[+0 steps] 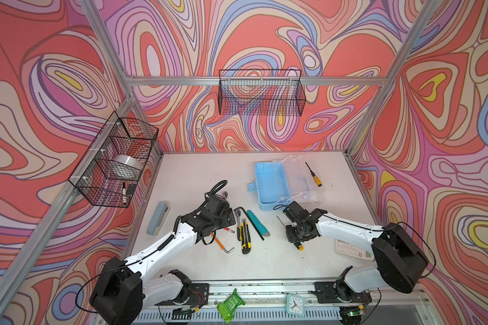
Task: Pack the tool kit
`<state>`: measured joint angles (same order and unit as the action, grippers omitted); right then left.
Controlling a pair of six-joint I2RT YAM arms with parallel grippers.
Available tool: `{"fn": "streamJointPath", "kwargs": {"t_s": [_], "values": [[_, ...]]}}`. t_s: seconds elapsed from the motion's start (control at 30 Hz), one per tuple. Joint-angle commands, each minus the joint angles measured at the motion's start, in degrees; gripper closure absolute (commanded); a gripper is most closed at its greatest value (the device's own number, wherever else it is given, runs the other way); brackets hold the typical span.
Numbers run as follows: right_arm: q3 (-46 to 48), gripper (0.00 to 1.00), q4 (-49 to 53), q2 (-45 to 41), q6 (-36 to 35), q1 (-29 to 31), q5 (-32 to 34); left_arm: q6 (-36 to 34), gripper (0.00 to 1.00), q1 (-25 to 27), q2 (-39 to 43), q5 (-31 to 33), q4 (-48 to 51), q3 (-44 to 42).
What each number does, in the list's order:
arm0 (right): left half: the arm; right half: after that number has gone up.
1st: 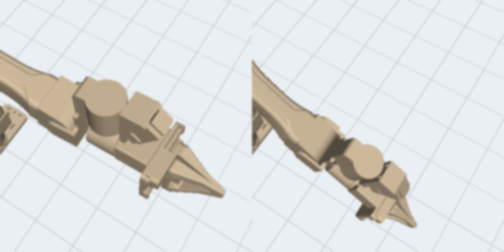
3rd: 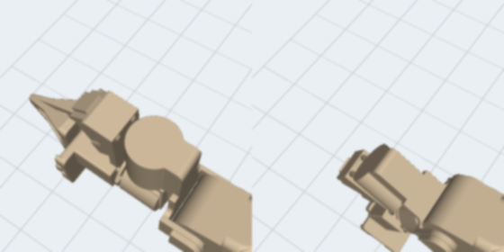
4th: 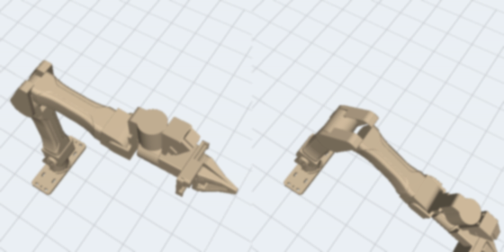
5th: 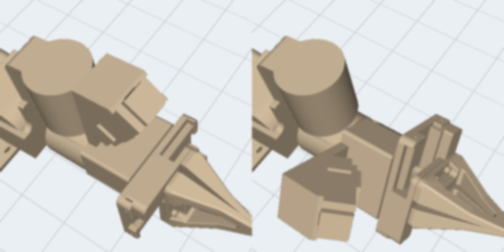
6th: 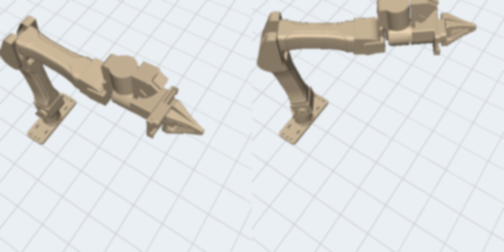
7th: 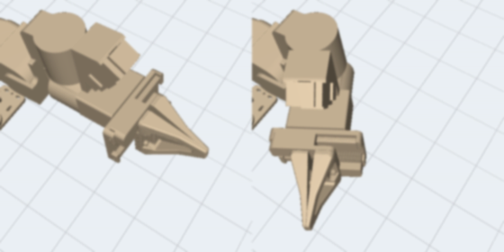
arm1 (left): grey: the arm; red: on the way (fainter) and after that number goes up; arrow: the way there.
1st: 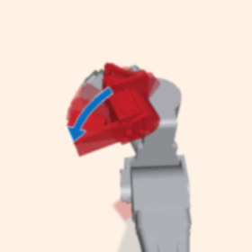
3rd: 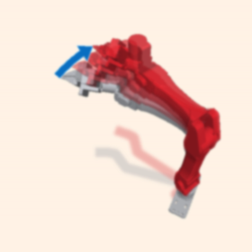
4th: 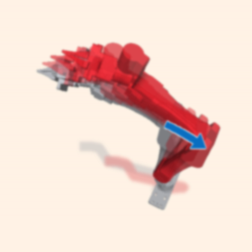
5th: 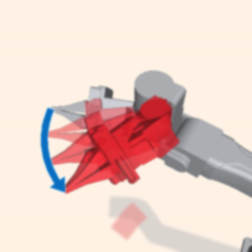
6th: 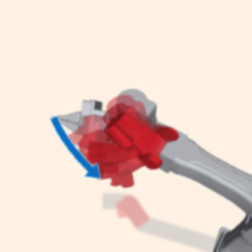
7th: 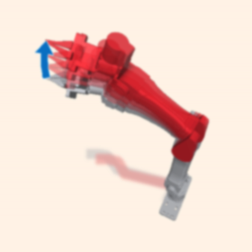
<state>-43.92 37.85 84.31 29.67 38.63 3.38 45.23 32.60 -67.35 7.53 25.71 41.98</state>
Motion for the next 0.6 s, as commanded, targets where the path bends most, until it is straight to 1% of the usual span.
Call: {"fn": "streamJointPath", "kwargs": {"t_s": [0.0, 0.1, 0.3, 0.57], "values": [[-1.2, 0.66, -0.7, 2.0, 2.5, 2.3, 2.7, -0.5, 0.00, -0.3, 1.0, 0.3, -0.1, -0.8], [-2.4, 0.69, -1.1, 4.1, 3.2, 3.9, 3.6, -0.6, 0.00, -0.3, 1.5, 0.3, -0.2, -1.1], [-4.4, 0.81, 0.2, 8.5, 3.2, 5.8, 5.3, -0.7, 0.00, -0.3, 3.3, 1.3, 0.7, -1.8], [-2.8, 0.96, -1.0, 8.0, 4.9, 5.7, 5.3, -0.8, 0.00, -0.3, 5.0, 2.3, 1.4, -2.6]]}}
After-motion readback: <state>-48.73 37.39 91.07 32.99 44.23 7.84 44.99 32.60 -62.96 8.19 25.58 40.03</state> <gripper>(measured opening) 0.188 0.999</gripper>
